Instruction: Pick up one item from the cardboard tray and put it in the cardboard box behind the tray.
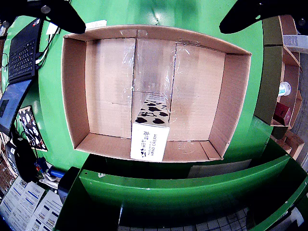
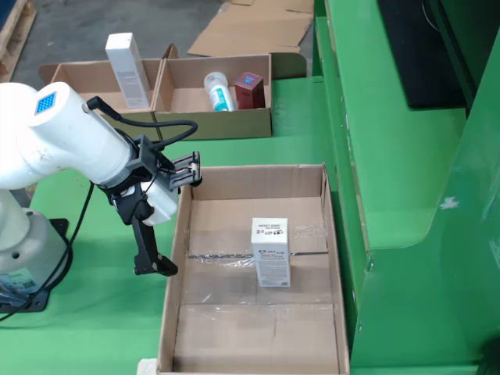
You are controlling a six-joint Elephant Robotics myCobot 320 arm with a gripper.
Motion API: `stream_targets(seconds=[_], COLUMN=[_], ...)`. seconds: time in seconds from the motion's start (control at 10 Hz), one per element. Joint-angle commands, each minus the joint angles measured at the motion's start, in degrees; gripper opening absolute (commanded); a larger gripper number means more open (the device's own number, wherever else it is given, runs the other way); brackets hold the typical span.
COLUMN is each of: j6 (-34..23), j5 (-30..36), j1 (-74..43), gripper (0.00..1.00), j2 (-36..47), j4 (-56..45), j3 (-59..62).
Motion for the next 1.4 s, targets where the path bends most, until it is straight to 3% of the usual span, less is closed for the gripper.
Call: stream_targets(seconds=[0.0, 0.4, 0.8, 0.9, 1.1, 1.2, 1.3], j6=[0.0, 0.6, 5.1, 6.7, 6.7, 7.4, 7.1], j5=[0.0, -0.6, -3.9, -4.8, -4.8, -5.1, -4.9], j1=[0.3, 1.1, 7.3, 9.7, 9.7, 10.2, 9.8], gripper=[1.0, 1.0, 1.0, 1.0, 1.0, 1.0, 1.0], j2=[1.0, 0.1, -6.8, -12.1, -12.1, -17.5, -32.4], j4=[0.7, -0.7, -6.8, -10.7, -10.7, -14.1, -24.6], j3=[1.5, 3.5, 17.0, 26.7, 26.7, 35.7, 60.7])
